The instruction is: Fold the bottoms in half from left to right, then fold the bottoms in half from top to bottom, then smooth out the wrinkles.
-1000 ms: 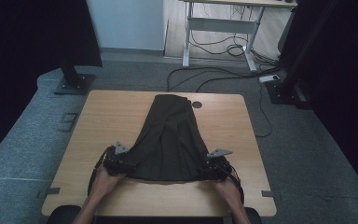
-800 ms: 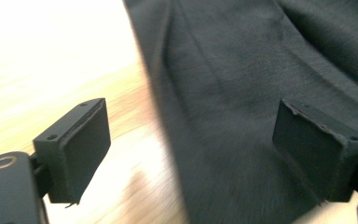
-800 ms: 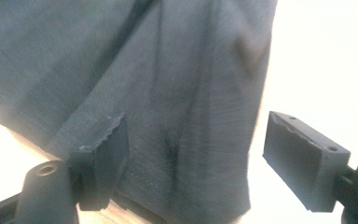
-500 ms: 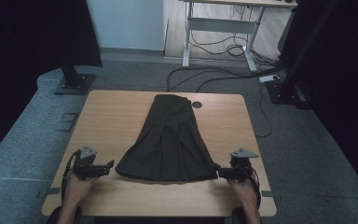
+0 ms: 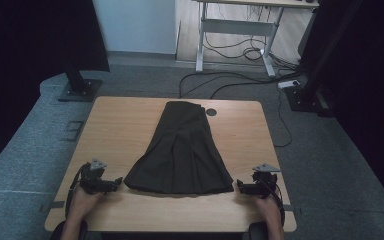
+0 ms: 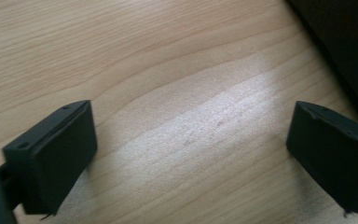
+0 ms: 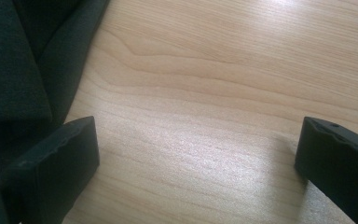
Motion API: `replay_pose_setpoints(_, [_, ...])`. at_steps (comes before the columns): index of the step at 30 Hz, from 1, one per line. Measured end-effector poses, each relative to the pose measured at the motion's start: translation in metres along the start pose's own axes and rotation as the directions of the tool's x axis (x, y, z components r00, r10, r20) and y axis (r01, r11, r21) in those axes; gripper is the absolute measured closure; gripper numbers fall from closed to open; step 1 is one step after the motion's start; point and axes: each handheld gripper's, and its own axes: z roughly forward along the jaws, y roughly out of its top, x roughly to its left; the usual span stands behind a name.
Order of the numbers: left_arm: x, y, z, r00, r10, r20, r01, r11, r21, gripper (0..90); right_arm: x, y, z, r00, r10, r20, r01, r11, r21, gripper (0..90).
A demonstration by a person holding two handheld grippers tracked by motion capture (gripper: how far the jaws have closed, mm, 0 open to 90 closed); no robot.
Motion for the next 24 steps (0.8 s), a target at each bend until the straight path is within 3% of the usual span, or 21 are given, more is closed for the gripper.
replay_pose_setpoints(16, [0.0,0.0,0.0,1.0,-0.008,-0.004,0.008,1.0,0.003,0.0,0.001,0.0,-0.001,0.9998,0.017,0.013,-0.017,1.0,0.0,0.0])
replay_pose_setpoints(21, [0.0,0.006,0.0,0.9992,-0.033,-0.021,0.034,0.999,0.031,2.2,0.001,0.001,-0.003,0.9997,0.023,-0.006,-0.023,1.0,0.017,0.3])
replay_pose_setpoints(24, [0.0,0.015,-0.006,0.9986,-0.039,-0.037,0.04,0.9992,0.01,2.8,0.003,0.005,-0.007,0.9991,0.028,-0.032,-0.028,1.0,0.007,1.2])
